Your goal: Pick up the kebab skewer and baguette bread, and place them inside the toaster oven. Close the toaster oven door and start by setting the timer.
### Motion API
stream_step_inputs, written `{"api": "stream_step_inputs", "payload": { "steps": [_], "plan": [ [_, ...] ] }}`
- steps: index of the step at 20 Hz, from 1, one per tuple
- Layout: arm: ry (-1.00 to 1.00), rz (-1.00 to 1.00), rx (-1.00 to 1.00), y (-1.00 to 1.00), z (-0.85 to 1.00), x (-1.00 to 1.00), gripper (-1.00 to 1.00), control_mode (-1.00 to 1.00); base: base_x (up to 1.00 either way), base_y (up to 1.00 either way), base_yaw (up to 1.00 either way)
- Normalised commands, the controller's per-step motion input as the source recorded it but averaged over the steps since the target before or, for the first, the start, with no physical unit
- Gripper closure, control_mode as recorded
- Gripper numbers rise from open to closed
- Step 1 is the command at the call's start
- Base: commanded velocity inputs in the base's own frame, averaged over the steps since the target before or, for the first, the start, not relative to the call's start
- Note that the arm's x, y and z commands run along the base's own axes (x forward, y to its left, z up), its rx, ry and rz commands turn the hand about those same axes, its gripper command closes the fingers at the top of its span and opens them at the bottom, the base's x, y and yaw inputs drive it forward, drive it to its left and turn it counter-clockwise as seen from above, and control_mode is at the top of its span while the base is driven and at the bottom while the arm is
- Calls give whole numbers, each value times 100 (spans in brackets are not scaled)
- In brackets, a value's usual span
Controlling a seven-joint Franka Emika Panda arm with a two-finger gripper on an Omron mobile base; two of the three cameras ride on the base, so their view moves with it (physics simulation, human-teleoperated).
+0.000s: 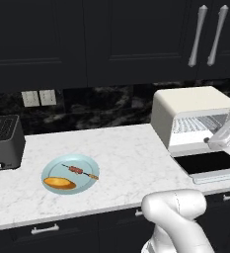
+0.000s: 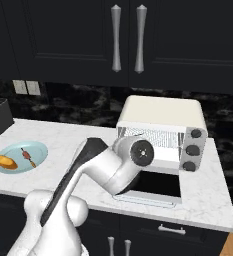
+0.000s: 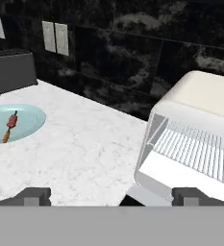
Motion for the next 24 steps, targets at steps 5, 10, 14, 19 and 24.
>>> {"api": "stream_step_inputs", "payload": {
  "steps": [5, 10, 14, 19, 24],
  "plan": [
    [-10, 11, 15, -44, -12, 58, -100, -100, 0, 0, 0],
    [-3, -2, 31, 1, -38, 78, -100, -100, 0, 0, 0],
    [-5, -2, 22, -8, -24, 90, -100, -100, 0, 0, 0],
    [-12, -3, 0, -14, -15, 49, -100, -100, 0, 0, 0],
    [-6, -8, -11, -25, -31, 17, -100, -100, 0, 0, 0]
  ]
}}
